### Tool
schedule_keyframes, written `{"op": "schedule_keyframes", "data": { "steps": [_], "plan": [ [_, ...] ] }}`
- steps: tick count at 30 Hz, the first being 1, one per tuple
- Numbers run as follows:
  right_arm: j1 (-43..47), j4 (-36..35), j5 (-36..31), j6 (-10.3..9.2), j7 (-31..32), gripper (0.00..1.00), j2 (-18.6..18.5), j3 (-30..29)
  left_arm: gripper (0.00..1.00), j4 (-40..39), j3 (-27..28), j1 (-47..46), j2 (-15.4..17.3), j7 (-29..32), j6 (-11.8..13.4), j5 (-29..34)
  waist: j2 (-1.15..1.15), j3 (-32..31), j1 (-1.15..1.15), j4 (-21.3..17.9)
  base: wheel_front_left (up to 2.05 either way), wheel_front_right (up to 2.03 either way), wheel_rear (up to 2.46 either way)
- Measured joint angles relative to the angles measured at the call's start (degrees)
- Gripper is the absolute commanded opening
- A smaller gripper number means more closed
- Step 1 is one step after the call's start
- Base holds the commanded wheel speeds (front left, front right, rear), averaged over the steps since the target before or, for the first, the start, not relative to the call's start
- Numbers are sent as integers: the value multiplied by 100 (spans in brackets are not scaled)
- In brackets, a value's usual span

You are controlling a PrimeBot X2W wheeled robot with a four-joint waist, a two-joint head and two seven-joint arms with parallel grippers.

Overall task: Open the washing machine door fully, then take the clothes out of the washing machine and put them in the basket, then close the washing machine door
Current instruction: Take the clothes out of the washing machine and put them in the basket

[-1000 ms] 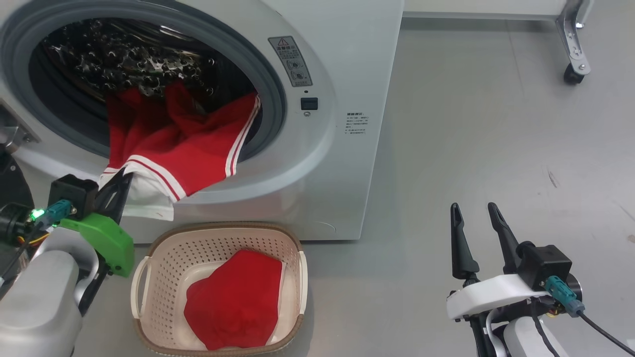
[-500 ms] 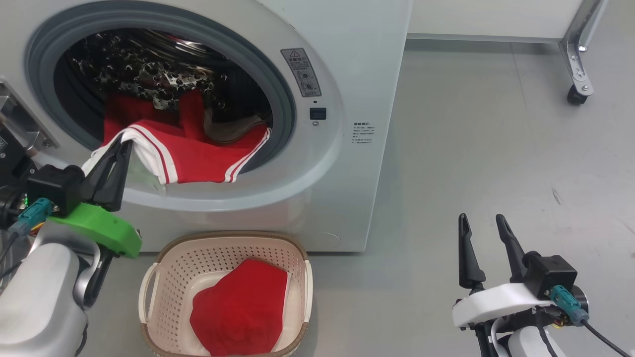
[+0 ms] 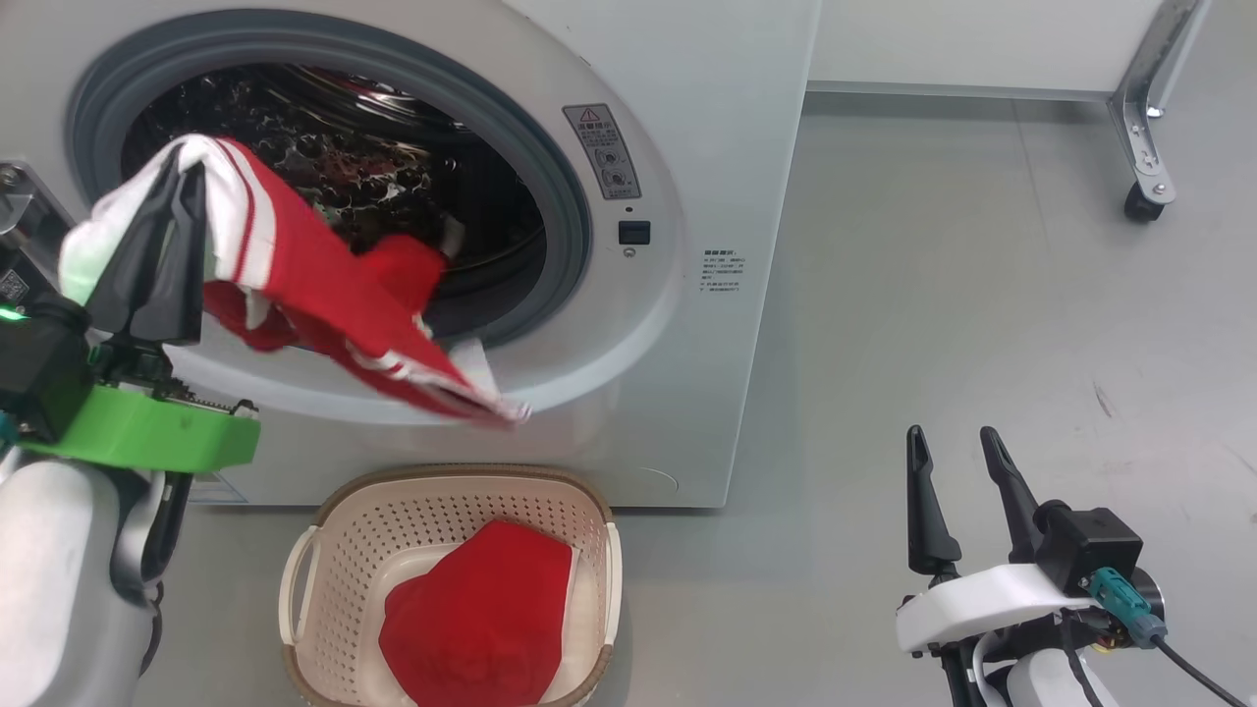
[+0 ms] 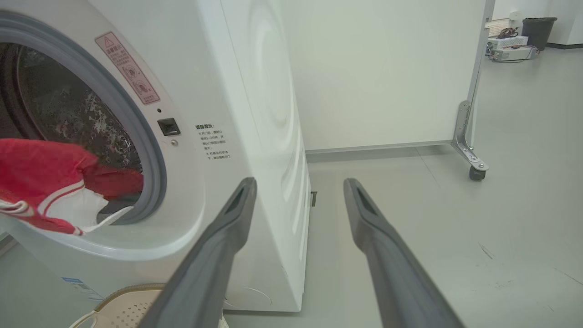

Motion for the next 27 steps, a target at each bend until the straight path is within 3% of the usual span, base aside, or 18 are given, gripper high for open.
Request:
{"op": "schedule_keyframes", "data": {
  "steps": [19,27],
  "plan": [
    [62,-10,2,37,0,100,0,-3,0,-1348,648,682,-321,-31,-79,514,0,44,0,-31,0,0,0],
    [62,-18,2,37,0,100,0,29,0,-999,492,1240,-412,-31,-200,549,0,119,0,-74,0,0,0]
  ]
}}
